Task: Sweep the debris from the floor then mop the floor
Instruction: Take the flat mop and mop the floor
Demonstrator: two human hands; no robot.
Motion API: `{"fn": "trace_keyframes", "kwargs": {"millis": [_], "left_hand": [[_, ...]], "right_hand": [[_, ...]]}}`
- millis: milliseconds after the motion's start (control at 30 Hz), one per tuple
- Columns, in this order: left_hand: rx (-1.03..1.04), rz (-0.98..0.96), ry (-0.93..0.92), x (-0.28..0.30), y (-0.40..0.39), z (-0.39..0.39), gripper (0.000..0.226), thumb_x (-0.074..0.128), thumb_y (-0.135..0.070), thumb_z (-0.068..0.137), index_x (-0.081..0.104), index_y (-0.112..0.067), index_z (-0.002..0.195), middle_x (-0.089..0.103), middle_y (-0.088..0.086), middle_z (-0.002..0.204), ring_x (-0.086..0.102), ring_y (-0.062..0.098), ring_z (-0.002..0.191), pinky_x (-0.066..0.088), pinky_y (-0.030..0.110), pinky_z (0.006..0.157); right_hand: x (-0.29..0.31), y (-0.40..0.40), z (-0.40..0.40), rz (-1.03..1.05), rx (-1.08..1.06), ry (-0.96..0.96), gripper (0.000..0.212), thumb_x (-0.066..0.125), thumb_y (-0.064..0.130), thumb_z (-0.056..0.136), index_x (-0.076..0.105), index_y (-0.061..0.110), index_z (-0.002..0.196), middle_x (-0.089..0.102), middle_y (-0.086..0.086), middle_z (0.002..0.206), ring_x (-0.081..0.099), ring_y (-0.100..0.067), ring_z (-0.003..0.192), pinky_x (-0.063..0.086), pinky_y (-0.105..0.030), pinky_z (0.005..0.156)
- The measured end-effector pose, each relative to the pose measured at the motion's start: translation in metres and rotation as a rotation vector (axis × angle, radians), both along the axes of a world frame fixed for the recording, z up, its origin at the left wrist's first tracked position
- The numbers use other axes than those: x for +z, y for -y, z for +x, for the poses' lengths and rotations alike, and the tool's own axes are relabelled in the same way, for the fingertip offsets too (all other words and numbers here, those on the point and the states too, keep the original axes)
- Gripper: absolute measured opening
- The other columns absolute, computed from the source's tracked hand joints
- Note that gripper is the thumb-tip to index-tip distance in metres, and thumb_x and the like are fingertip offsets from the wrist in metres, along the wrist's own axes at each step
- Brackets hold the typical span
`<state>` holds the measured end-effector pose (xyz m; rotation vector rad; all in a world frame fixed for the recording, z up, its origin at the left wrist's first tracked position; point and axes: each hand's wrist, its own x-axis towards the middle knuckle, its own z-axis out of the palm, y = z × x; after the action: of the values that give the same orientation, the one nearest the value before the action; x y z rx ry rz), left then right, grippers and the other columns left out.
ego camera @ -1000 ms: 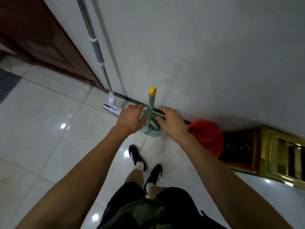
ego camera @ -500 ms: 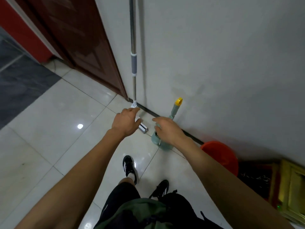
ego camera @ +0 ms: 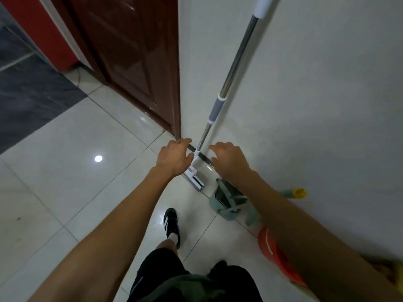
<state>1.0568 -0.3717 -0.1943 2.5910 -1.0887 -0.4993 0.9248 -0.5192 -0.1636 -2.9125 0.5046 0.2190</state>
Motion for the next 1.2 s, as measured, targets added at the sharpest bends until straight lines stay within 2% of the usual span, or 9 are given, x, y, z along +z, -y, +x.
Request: {"fn": "trace_keyframes", "kwargs": {"millis": [167, 233, 367, 500, 633, 733, 833, 1000, 1200], "left_hand": [[-0.044, -0.034, -0.078, -0.015, 0.027, 0.049, 0.053, 0.055, -0.039, 0.096, 0.043, -0.024, 0.146, 0.056, 0.006, 0.139, 0.053, 0.027, 0.122, 0.046, 0.04, 0.096], [-0.04, -0.041, -0.13, -0.017, 0.036, 0.063, 0.054, 0.055, -0.039, 0.096, 0.042, -0.025, 0.147, 0.054, 0.006, 0.142, 0.051, 0.026, 0.125, 0.044, 0.039, 0.1], [-0.056, -0.062, -0.186, -0.02, 0.055, 0.09, 0.055, 0.052, -0.041, 0.097, 0.039, -0.026, 0.149, 0.05, 0.004, 0.146, 0.046, 0.025, 0.132, 0.039, 0.039, 0.106], [-0.056, -0.107, -0.187, -0.019, 0.069, 0.111, 0.054, 0.052, -0.042, 0.097, 0.04, -0.025, 0.148, 0.051, 0.003, 0.144, 0.048, 0.024, 0.13, 0.042, 0.041, 0.104], [-0.052, -0.087, -0.191, -0.018, 0.076, 0.118, 0.054, 0.052, -0.043, 0.097, 0.04, -0.027, 0.147, 0.054, 0.002, 0.14, 0.052, 0.023, 0.124, 0.044, 0.04, 0.099], [-0.076, -0.087, -0.19, -0.015, 0.088, 0.119, 0.053, 0.051, -0.043, 0.097, 0.04, -0.027, 0.147, 0.056, 0.002, 0.138, 0.055, 0.022, 0.119, 0.046, 0.039, 0.097], [-0.095, -0.087, -0.171, -0.013, 0.097, 0.118, 0.054, 0.05, -0.044, 0.098, 0.038, -0.027, 0.148, 0.053, 0.002, 0.142, 0.052, 0.023, 0.125, 0.046, 0.042, 0.101], [-0.104, -0.075, -0.175, -0.012, 0.102, 0.117, 0.054, 0.05, -0.044, 0.098, 0.038, -0.026, 0.147, 0.054, 0.002, 0.14, 0.053, 0.023, 0.123, 0.047, 0.043, 0.099], [-0.09, -0.079, -0.193, -0.016, 0.098, 0.11, 0.053, 0.05, -0.044, 0.098, 0.039, -0.027, 0.147, 0.056, 0.001, 0.138, 0.054, 0.022, 0.12, 0.047, 0.041, 0.097]], "right_hand": [[-0.001, 0.019, 0.057, -0.127, -0.001, -0.074, 0.042, 0.05, 0.029, 0.098, 0.049, 0.016, 0.139, 0.053, -0.009, 0.14, 0.046, -0.028, 0.131, 0.035, -0.041, 0.108], [0.006, 0.027, 0.072, -0.2, 0.022, -0.092, 0.044, 0.052, 0.024, 0.096, 0.049, 0.013, 0.139, 0.051, -0.013, 0.142, 0.044, -0.031, 0.133, 0.033, -0.044, 0.111], [0.02, 0.045, 0.099, -0.318, 0.098, -0.067, 0.038, 0.049, 0.015, 0.093, 0.056, 0.011, 0.13, 0.054, -0.015, 0.138, 0.045, -0.032, 0.131, 0.026, -0.044, 0.114], [0.031, 0.067, 0.123, -0.392, 0.193, -0.034, 0.035, 0.044, 0.007, 0.09, 0.062, 0.008, 0.119, 0.058, -0.015, 0.129, 0.043, -0.032, 0.134, 0.015, -0.047, 0.12], [0.039, 0.08, 0.135, -0.482, 0.244, -0.101, 0.037, 0.048, 0.011, 0.093, 0.059, 0.007, 0.128, 0.056, -0.017, 0.134, 0.04, -0.035, 0.136, 0.004, -0.049, 0.123], [0.044, 0.087, 0.139, -0.532, 0.263, -0.147, 0.039, 0.04, 0.015, 0.096, 0.057, 0.008, 0.13, 0.055, -0.017, 0.135, 0.038, -0.035, 0.137, -0.002, -0.051, 0.122], [0.048, 0.095, 0.141, -0.591, 0.263, -0.212, 0.04, 0.037, 0.021, 0.098, 0.057, 0.007, 0.129, 0.053, -0.018, 0.136, 0.035, -0.037, 0.138, -0.007, -0.052, 0.121], [0.055, 0.107, 0.144, -0.752, 0.274, -0.281, 0.029, 0.049, 0.015, 0.097, 0.061, 0.006, 0.122, 0.057, -0.017, 0.131, 0.041, -0.036, 0.134, 0.001, -0.056, 0.122], [0.055, 0.113, 0.149, -0.866, 0.297, -0.356, 0.025, 0.062, 0.022, 0.092, 0.064, 0.014, 0.116, 0.06, -0.004, 0.121, 0.047, -0.028, 0.123, 0.018, -0.05, 0.12]]}}
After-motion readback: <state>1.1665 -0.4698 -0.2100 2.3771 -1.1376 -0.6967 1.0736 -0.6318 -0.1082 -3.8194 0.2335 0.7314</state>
